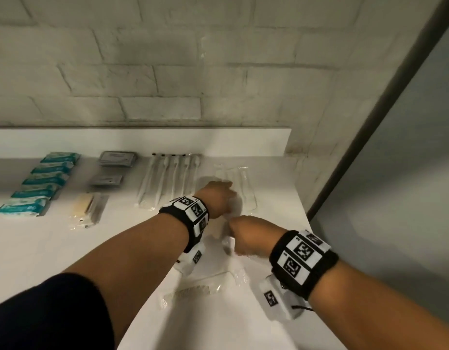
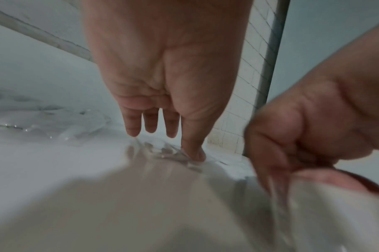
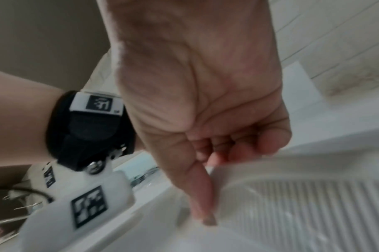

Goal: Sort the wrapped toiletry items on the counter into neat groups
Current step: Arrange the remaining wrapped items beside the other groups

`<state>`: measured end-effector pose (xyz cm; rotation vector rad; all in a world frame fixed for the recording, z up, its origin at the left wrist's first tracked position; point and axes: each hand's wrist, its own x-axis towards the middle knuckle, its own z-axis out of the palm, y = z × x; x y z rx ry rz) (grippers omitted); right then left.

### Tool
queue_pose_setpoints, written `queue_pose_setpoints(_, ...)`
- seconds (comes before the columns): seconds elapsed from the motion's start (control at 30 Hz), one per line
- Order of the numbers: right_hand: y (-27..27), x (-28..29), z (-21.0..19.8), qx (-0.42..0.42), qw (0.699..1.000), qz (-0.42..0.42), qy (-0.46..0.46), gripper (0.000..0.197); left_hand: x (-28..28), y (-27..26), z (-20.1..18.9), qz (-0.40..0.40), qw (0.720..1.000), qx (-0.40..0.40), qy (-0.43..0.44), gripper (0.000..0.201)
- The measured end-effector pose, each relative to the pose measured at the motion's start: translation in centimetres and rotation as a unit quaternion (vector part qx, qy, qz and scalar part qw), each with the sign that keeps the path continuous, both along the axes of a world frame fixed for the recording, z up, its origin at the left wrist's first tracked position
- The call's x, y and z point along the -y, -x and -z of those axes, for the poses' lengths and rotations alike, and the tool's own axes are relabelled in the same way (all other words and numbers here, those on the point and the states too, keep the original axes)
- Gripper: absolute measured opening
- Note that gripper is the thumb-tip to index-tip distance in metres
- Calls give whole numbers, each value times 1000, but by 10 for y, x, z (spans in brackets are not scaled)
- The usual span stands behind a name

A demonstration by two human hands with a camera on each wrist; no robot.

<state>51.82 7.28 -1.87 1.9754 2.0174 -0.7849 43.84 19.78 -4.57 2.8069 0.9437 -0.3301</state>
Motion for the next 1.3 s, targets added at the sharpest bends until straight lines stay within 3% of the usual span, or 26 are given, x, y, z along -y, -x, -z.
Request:
queue_pose_setpoints(0.13,-39,-9,-38,7,994,43,-102,8,-3,0,-3,-14,998,62,7,48)
queue_pose_setpoints(0.27,-76,-22,-50,16,934,129,-333,11,-1,-15,-5,-30,999,30,21,51)
queue_pose_setpoints(0.33,-86,-24,-37,36,921,140,-362,13,6,-26,-5,-5,1000,1,16,51)
queue_pose_setpoints(0.47,-105,-18,9,74,978,100,-168,44,13,-36,0,-1,999,-42,16,42)
queue_pose_setpoints(0.53,-110,-19,16,55,987,99,-115,54,11,-37,1,-2,998,-56,12,42)
queue_pose_setpoints(0.9,-116,-54,27,87,988,100,-82,55,11,-35,0,17,993,-117,-8,45)
queue_pose_setpoints(1.0,-109,-43,21,66,982,119,-128,54,10,-31,-3,1,995,-98,-1,44)
queue_pose_setpoints(1.1,-76,-17,0,16,984,57,-171,28,11,-29,-6,-6,996,-90,14,43)
queue_pose_setpoints(1.17,-45,6,-13,-57,994,-12,-96,16,12,-29,-7,7,996,-90,10,44)
queue_pose_setpoints(1.3,-2,26,-5,-55,991,-121,11,35,10,-29,-4,7,994,-103,23,50)
